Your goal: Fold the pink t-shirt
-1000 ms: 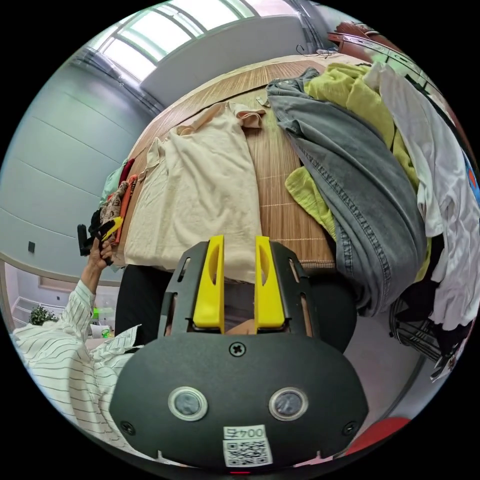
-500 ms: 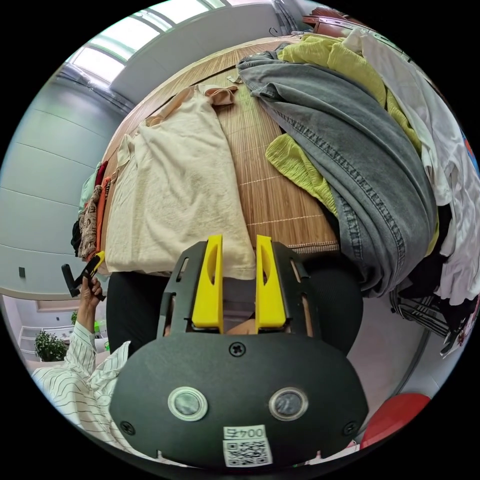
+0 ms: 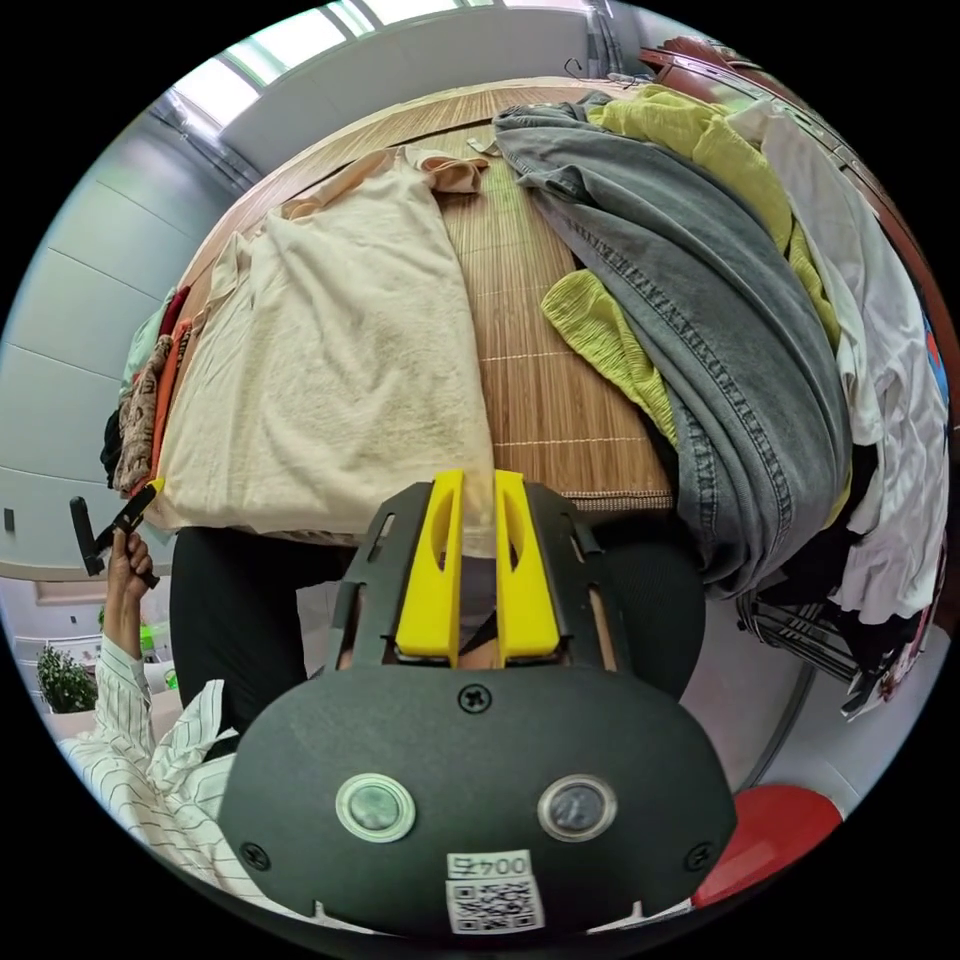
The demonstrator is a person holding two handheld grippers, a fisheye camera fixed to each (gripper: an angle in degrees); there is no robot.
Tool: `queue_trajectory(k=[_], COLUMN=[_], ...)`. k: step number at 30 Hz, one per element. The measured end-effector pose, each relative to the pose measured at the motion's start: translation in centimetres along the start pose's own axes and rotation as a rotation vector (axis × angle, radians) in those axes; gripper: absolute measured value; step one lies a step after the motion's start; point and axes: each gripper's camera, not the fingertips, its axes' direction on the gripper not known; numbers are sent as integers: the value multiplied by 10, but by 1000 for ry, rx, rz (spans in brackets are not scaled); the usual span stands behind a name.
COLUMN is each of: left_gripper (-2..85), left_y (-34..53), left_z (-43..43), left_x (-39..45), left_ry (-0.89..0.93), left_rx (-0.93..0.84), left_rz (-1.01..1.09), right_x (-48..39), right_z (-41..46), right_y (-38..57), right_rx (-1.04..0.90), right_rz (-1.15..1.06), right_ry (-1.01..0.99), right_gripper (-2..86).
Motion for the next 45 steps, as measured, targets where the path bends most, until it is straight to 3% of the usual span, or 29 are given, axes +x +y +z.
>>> queue_trajectory(k=[8, 14, 20, 24, 27, 32, 37, 42, 45], left_gripper=[11, 14, 16, 12, 6, 3, 2, 1, 1], left_y=[17, 29, 11, -30, -77, -142, -162, -171, -173], left_z=[-36, -31, -78, -83, -33, 83, 161, 180, 183], left_x=[-16, -48, -18, 26, 62, 95, 53, 6, -1], left_ry=[-49, 61, 5, 63, 176, 214, 315, 522, 524], left_rx=[-47, -101, 13, 150, 175, 64, -59, -79, -72], left_rz=[-41, -126, -19, 101, 217, 310, 211, 107, 112], right_x=[26, 41, 63, 71, 60, 21, -22, -46, -56], right_z=[-5, 5, -35, -57, -57, -25, 9, 62, 94], right_y=[12, 22, 11, -22, -76, -204, -309, -402, -442], right_rx=[-56, -138, 28, 154, 172, 146, 94, -4, -53], right_rz=[-21, -51, -86, -122, -169, -165, -152, -47, 37], right_ry=[-162, -179, -120, -168, -336, -527, -548, -537, -545], right_gripper=[7, 32, 88, 65, 58, 102, 106, 123, 141])
